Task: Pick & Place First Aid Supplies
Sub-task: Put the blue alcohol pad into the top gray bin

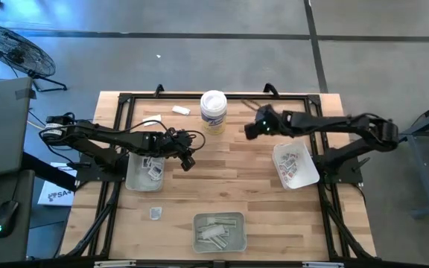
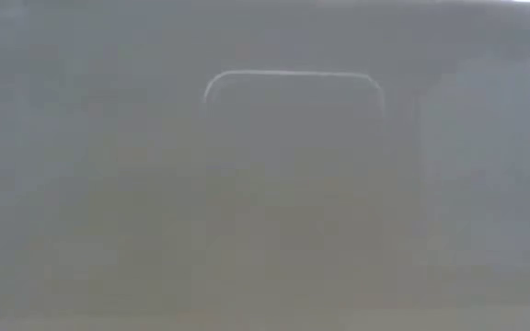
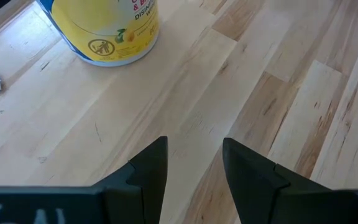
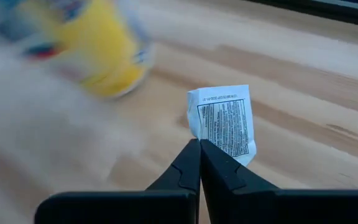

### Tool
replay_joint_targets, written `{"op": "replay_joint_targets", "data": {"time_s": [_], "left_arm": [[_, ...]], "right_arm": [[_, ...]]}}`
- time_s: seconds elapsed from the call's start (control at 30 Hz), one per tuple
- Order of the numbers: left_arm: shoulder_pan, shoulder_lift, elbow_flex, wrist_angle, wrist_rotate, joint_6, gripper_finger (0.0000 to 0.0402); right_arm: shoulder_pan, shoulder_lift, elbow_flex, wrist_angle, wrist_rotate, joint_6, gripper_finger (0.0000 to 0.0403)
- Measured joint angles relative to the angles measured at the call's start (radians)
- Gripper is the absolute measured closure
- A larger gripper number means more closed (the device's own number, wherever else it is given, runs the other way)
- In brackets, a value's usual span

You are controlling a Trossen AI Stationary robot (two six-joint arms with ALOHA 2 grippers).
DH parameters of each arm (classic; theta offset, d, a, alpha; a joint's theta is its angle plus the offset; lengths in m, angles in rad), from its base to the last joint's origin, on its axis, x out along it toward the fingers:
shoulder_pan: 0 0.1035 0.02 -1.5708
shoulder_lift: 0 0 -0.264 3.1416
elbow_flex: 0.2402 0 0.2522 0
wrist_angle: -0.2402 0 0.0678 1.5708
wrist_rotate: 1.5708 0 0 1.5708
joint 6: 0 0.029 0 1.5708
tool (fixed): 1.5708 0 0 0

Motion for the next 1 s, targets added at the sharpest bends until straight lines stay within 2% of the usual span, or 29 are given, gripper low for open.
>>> {"op": "replay_joint_targets", "data": {"time_s": [0.3,0.5,0.73,0.83,0.93,1.0], "left_arm": [[0.0,0.0,0.0,0.0,0.0,0.0,0.025],[0.0,0.0,0.0,0.002,0.0,0.0,0.025],[0.0,0.012,0.0,0.122,0.0,0.024,0.025],[-0.016,0.026,0.0,0.206,0.004,0.125,0.025],[-0.055,0.05,-0.003,0.303,0.016,0.271,0.025],[-0.08,0.086,0.002,0.435,0.039,0.35,0.025]], "right_arm": [[0.226,0.003,0.001,0.183,-0.039,-0.296,0.0402],[0.324,0.003,-0.006,0.389,-0.264,-0.525,0.0403],[0.355,0.004,-0.104,0.688,-0.57,-0.622,0.0403],[0.354,0.004,-0.147,0.789,-0.678,-0.62,0.0403],[0.357,0.004,-0.178,0.868,-0.722,-0.631,0.0403],[0.362,0.004,-0.191,0.914,-0.728,-0.645,0.0403]]}}
